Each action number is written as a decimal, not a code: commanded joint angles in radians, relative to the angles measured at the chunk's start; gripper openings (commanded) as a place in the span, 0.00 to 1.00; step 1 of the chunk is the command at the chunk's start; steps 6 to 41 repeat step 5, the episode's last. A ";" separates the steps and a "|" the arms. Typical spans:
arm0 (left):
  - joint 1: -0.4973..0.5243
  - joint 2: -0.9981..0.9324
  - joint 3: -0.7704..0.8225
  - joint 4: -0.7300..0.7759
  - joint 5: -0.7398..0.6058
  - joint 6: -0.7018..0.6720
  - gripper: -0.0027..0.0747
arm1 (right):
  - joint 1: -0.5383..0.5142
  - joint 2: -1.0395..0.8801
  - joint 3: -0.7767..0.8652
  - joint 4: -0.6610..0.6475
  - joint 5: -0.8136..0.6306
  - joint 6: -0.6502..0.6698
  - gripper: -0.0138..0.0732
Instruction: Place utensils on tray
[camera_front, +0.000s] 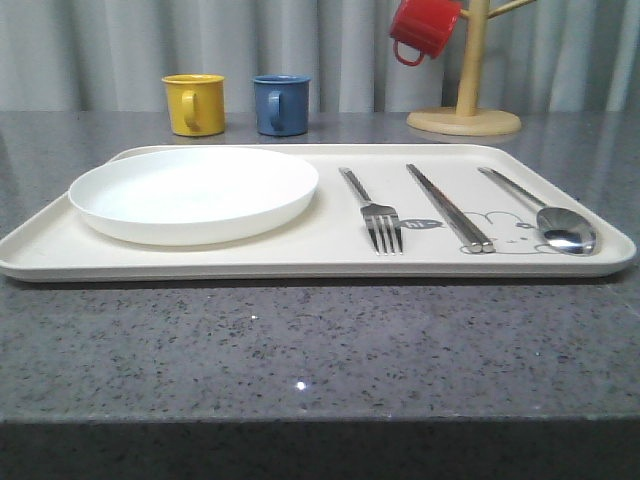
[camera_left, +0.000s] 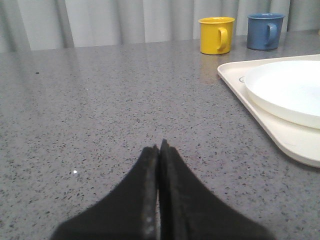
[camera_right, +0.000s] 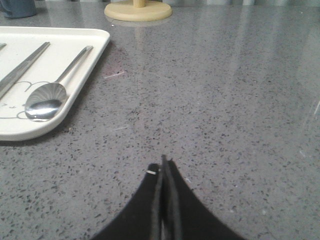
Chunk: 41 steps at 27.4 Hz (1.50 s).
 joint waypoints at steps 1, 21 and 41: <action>-0.001 -0.022 0.001 -0.011 -0.081 -0.008 0.01 | -0.004 -0.019 -0.013 0.000 -0.089 -0.008 0.08; -0.001 -0.022 0.001 -0.011 -0.081 -0.008 0.01 | -0.004 -0.019 -0.013 0.000 -0.089 -0.008 0.08; -0.001 -0.022 0.001 -0.011 -0.081 -0.008 0.01 | -0.004 -0.019 -0.013 0.000 -0.089 -0.008 0.08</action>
